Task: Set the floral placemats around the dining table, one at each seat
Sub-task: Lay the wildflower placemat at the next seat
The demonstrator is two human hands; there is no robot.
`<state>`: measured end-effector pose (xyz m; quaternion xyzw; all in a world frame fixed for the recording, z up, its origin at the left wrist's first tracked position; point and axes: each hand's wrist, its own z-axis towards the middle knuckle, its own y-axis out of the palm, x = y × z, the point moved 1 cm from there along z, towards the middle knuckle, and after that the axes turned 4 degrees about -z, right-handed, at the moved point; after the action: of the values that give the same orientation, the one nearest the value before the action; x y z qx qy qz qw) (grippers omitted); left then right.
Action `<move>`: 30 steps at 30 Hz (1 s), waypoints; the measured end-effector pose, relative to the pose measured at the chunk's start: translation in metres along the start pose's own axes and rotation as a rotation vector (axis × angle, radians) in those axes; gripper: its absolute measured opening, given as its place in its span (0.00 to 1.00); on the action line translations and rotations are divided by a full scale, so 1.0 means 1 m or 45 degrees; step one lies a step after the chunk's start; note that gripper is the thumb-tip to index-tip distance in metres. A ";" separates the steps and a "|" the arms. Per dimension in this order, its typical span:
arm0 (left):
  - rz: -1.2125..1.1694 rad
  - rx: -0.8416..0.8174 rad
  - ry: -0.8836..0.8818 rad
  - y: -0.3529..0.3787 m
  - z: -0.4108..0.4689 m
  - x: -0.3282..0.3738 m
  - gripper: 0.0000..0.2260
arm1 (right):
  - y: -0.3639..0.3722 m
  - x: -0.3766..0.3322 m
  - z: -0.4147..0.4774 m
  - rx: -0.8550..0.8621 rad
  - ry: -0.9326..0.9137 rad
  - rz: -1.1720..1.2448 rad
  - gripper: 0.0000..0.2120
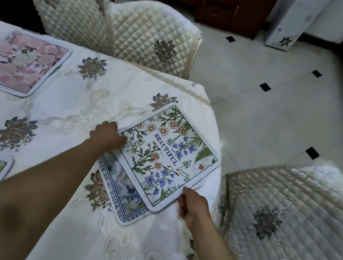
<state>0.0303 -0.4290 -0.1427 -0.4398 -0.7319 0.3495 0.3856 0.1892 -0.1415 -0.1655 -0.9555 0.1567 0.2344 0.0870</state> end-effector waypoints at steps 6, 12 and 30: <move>-0.150 -0.110 0.107 -0.008 0.004 -0.013 0.14 | 0.004 -0.002 -0.001 0.097 -0.157 -0.178 0.04; -0.316 -0.048 0.250 -0.019 -0.033 -0.035 0.11 | 0.007 -0.018 -0.010 0.104 -0.385 -0.410 0.04; -0.812 0.381 -0.138 0.030 -0.207 -0.122 0.09 | 0.055 -0.050 -0.026 -0.071 -0.811 -1.263 0.18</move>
<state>0.2608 -0.4933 -0.1046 -0.1087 -0.7924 0.3377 0.4962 0.1394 -0.1858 -0.1236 -0.7991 -0.3489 0.4452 0.2038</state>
